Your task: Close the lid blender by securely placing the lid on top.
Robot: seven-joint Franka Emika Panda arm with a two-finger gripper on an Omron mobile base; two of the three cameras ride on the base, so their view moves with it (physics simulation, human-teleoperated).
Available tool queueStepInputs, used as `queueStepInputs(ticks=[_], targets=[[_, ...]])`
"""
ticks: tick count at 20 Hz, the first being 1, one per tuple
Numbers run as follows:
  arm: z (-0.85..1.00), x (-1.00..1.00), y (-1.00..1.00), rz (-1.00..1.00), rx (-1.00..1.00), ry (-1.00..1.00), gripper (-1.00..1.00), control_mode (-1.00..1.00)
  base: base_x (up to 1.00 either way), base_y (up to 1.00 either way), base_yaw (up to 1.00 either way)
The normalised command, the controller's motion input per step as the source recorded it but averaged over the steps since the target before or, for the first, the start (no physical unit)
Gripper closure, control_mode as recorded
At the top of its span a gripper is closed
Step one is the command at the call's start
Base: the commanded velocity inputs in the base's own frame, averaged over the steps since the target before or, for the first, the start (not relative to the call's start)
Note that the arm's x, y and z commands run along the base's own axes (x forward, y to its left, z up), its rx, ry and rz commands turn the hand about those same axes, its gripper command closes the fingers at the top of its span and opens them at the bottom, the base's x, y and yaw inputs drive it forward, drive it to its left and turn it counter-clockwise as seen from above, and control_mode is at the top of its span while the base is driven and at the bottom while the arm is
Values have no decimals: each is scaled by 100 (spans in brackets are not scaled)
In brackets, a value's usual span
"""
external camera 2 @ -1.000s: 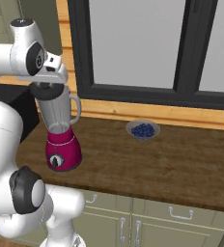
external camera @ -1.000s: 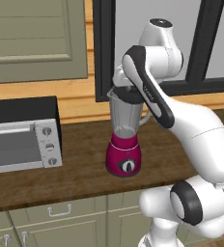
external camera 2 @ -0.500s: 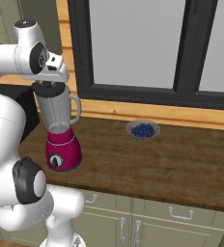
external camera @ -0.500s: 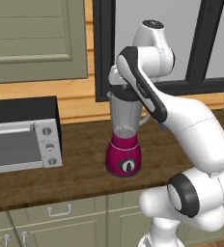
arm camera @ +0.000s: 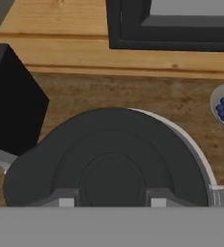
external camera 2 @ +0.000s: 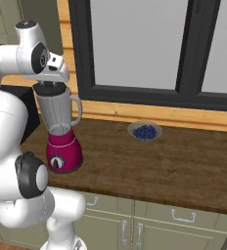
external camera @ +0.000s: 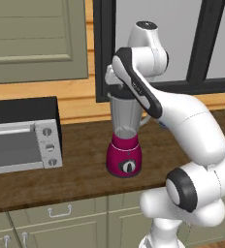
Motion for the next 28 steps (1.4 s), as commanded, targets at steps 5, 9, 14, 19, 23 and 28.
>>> queueStepInputs(ticks=[5,9,14,19,23,28], targets=[[0,16,0,-5,0,0,100,-100,0,0,0],[-1,9,0,-8,0,0,100,-100,0,0,0],[-5,0,-10,-15,0,0,100,-100,0,0,0],[-7,2,-25,-16,0,0,100,-100,0,0,0],[-3,14,-6,-10,0,0,100,-100,0,0,0],[-2,12,0,-5,0,-1,100,-100,0,0,0]])
